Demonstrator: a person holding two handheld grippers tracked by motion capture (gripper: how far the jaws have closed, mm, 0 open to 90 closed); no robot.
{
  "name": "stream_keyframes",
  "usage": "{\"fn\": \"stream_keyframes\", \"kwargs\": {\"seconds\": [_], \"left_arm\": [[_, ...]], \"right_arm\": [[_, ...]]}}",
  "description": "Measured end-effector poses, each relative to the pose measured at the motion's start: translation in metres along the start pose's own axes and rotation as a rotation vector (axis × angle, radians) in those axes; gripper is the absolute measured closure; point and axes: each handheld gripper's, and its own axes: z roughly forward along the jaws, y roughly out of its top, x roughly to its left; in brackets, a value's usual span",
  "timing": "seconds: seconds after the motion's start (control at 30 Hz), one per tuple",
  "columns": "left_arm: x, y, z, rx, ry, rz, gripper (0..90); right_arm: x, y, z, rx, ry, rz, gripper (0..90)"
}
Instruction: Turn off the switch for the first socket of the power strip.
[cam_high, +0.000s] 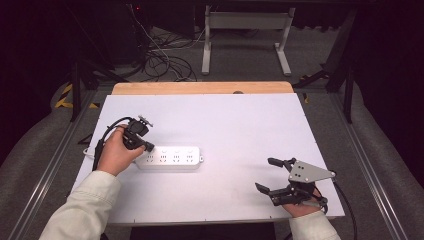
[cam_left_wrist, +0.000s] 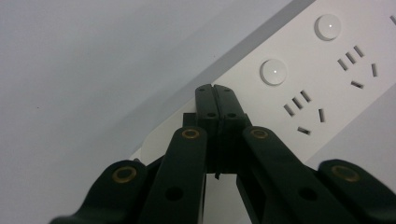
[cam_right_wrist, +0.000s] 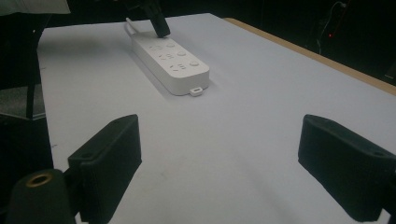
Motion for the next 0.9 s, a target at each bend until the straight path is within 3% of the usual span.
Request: {"fn": "stream_keyframes", "kwargs": {"seconds": [0.23,0.4,0.67,0.9], "left_arm": [[-0.0013,-0.0032,-0.0004,-0.022,0.028,0.002,90.0],[0.0007,-0.0067,-0.0007,-0.027,0.001,-0.018,89.9],[0.0001,-0.0069,-0.0011,-0.028,0.021,-0.021,90.0],[0.0020,-0.0079,-0.0005,-0.036,-0.011,-0.042,90.0]], "right_arm": [[0.0003,0.0002,-0.0008,0.001,-0.004,-0.003,13.9],[-0.0001,0.0002,-0.0016,-0.001,-0.007,-0.003,13.9],[0.0002,0.0003,-0.0014,0.002,-0.009,-0.004,13.9],[0.0002,0.0002,-0.0009,0.007,-0.009,-0.005,13.9]]}}
